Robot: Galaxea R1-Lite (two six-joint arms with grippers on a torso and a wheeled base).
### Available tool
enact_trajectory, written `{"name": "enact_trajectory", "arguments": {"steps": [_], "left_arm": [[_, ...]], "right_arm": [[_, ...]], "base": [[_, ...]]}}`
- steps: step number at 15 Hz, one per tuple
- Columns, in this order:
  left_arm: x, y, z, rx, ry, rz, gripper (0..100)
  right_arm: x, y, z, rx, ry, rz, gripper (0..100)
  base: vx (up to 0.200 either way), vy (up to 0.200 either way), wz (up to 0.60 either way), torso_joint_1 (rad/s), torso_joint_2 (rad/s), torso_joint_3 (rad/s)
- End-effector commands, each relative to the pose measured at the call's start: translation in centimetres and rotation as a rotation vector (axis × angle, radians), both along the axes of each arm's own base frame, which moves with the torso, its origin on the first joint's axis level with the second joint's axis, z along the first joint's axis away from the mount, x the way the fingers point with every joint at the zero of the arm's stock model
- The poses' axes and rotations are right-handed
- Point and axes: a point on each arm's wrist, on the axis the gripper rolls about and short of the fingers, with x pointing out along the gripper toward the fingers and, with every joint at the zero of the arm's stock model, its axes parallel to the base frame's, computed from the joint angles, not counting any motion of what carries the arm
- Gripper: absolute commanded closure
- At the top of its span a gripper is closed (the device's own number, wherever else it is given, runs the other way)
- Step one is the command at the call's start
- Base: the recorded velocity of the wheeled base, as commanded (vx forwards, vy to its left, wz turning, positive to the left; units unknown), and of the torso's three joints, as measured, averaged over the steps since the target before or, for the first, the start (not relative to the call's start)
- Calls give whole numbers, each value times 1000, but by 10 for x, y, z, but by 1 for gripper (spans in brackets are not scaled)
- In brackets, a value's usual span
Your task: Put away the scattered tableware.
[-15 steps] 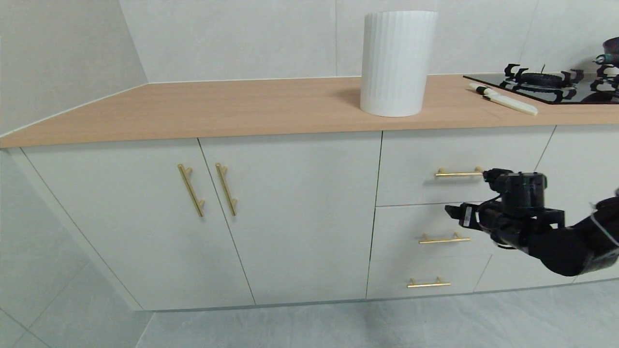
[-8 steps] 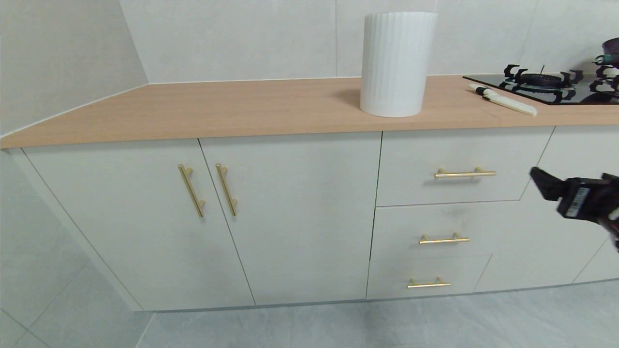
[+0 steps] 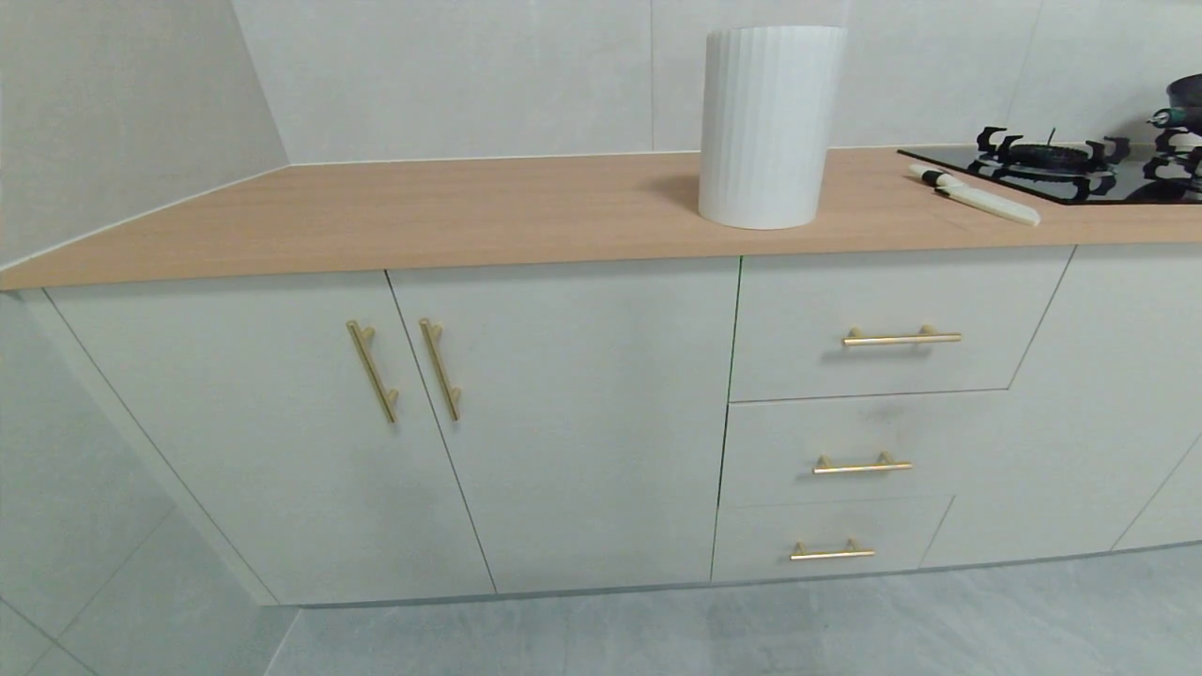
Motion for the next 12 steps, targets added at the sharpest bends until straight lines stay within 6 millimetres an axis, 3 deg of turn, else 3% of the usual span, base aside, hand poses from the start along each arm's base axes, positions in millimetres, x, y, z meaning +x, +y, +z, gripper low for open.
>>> {"name": "enact_trajectory", "arguments": {"steps": [1, 2, 5, 8, 12], "left_arm": [[0, 0, 0, 0, -1, 2, 0], [0, 0, 0, 0, -1, 0, 0], [0, 0, 0, 0, -1, 2, 0], [0, 0, 0, 0, -1, 0, 0], [0, 0, 0, 0, -1, 2, 0]], "right_arm": [[-58, -4, -43, -2, -71, -101, 0], [-69, -2, -58, -12, -79, -65, 0], [-63, -1, -69, 3, -50, -26, 0], [-52, 4, -92, -38, 34, 258, 0], [-49, 8, -101, -25, 95, 423, 0]], "base": [[0, 0, 0, 0, 0, 0], [0, 0, 0, 0, 0, 0], [0, 0, 0, 0, 0, 0], [0, 0, 0, 0, 0, 0], [0, 0, 0, 0, 0, 0]]}}
